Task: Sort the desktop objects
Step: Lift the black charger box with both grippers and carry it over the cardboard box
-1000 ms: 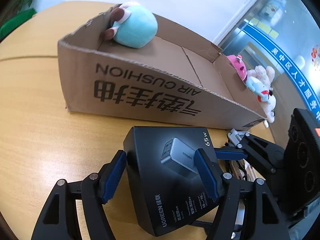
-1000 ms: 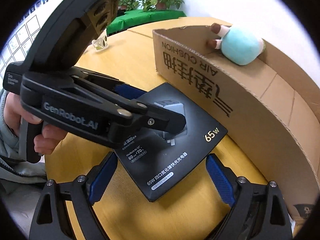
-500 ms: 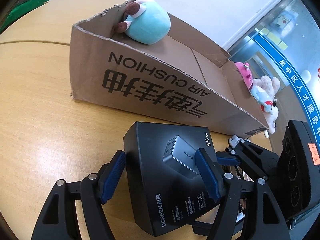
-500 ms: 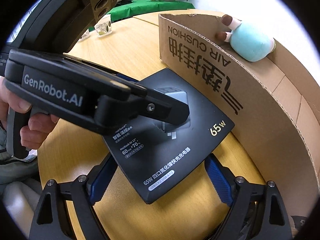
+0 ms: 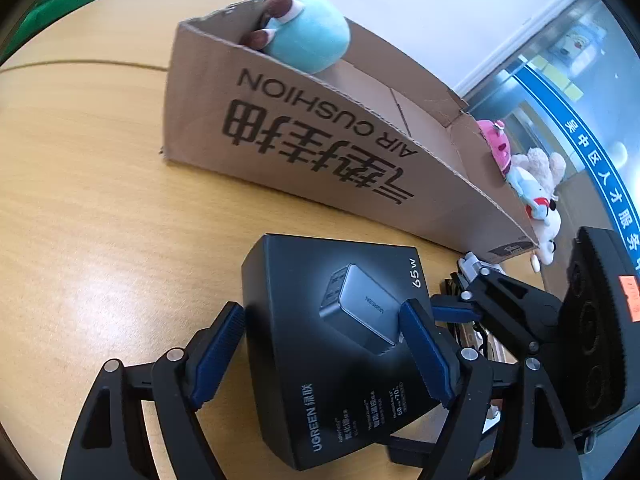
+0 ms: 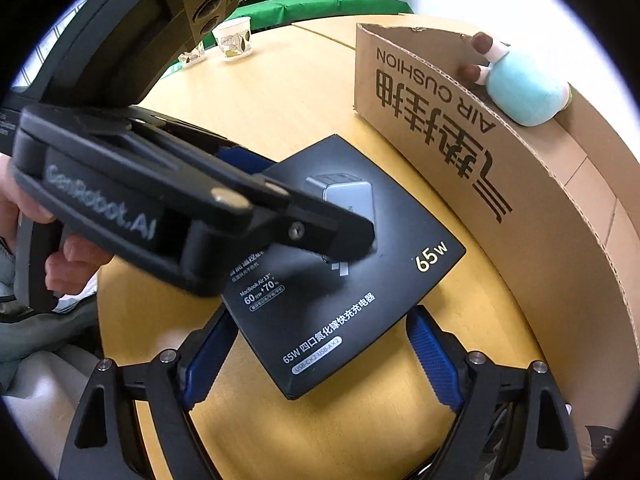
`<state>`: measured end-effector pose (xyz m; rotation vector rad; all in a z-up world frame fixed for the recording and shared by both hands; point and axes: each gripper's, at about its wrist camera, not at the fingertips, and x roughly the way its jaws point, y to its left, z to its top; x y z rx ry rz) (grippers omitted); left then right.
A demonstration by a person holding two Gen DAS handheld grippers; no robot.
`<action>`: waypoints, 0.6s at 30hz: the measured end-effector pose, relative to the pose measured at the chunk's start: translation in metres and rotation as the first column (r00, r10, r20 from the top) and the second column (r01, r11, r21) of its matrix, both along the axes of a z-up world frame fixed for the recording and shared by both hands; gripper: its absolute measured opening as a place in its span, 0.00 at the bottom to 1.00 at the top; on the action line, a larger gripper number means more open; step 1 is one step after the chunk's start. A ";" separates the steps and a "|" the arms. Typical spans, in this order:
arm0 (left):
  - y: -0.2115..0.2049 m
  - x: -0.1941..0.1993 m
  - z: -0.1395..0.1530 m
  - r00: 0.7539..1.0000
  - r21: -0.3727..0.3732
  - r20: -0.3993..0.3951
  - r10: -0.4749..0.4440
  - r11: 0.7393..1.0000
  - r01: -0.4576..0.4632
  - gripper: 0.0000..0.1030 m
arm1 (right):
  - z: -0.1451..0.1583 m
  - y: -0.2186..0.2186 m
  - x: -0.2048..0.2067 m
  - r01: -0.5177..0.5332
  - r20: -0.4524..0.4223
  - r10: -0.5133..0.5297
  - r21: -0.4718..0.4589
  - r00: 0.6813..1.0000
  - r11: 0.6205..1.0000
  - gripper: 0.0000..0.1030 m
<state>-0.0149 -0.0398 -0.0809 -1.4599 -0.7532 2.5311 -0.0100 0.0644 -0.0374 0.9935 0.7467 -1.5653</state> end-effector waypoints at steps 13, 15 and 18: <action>0.002 0.005 0.020 0.998 -0.064 -0.053 0.041 0.997 -0.044 0.63 | 0.007 -0.005 0.001 0.044 0.006 -0.044 -0.019 0.999 0.999 0.82; 0.003 0.009 0.030 0.997 -0.099 -0.070 0.046 0.994 -0.052 0.63 | 0.012 -0.007 0.003 0.038 -0.002 -0.038 -0.034 0.999 0.999 0.81; 0.003 0.014 0.042 0.994 -0.126 -0.091 0.060 0.989 -0.071 0.63 | 0.023 -0.010 0.007 0.027 -0.010 -0.027 -0.060 1.000 0.998 0.81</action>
